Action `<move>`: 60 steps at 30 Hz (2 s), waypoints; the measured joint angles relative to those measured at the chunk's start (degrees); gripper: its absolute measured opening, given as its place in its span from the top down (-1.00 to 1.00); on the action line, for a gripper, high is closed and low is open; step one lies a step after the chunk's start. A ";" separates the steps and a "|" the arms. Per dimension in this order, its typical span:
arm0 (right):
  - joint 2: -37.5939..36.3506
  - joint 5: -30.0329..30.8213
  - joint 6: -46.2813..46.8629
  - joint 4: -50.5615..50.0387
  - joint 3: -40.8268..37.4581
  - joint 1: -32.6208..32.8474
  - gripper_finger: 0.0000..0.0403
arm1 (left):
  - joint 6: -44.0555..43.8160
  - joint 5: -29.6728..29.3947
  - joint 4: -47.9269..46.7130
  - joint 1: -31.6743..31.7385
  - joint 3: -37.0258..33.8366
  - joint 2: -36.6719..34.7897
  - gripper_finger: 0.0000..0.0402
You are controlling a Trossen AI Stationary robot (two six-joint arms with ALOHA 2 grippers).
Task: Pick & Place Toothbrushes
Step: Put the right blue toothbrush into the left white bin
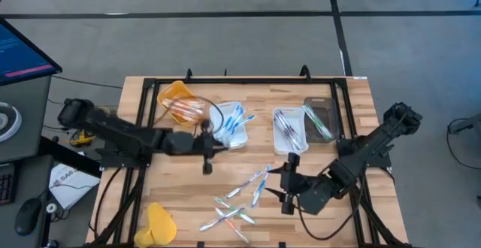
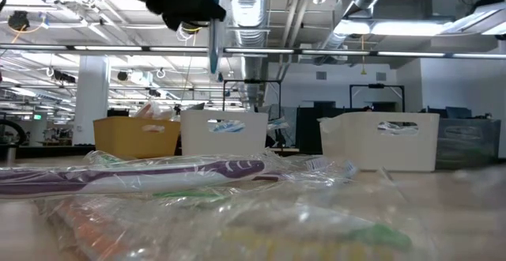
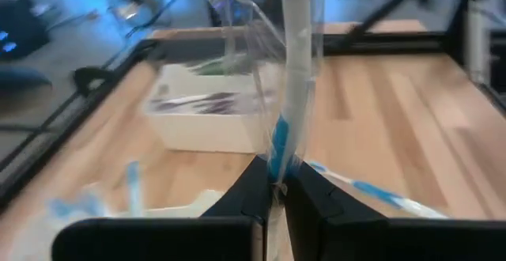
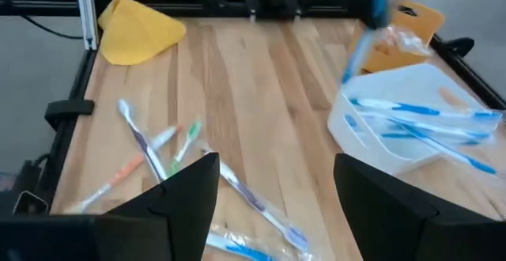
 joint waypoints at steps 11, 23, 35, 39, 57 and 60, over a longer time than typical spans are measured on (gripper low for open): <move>-0.13 1.87 0.43 0.16 0.04 0.56 -0.21 | -10.95 17.50 -14.60 21.40 6.59 -0.63 0.93; -0.13 1.84 0.88 0.31 -2.32 -0.41 -0.21 | -12.00 22.59 -14.87 26.12 6.55 8.55 0.93; -0.09 1.80 2.81 0.88 -4.51 -1.60 -0.21 | -10.12 22.59 -14.05 26.63 6.55 11.26 0.91; -0.09 1.80 2.81 0.92 -4.51 -1.60 -0.21 | -10.12 22.61 -14.27 27.06 6.57 12.53 0.88; -0.09 1.41 2.83 1.23 -4.53 -1.60 -0.21 | -10.12 22.60 -13.71 27.24 6.57 17.35 0.70; -0.09 1.41 2.83 1.23 -4.53 -1.60 -0.21 | -10.12 21.85 -13.58 27.24 6.57 17.35 0.61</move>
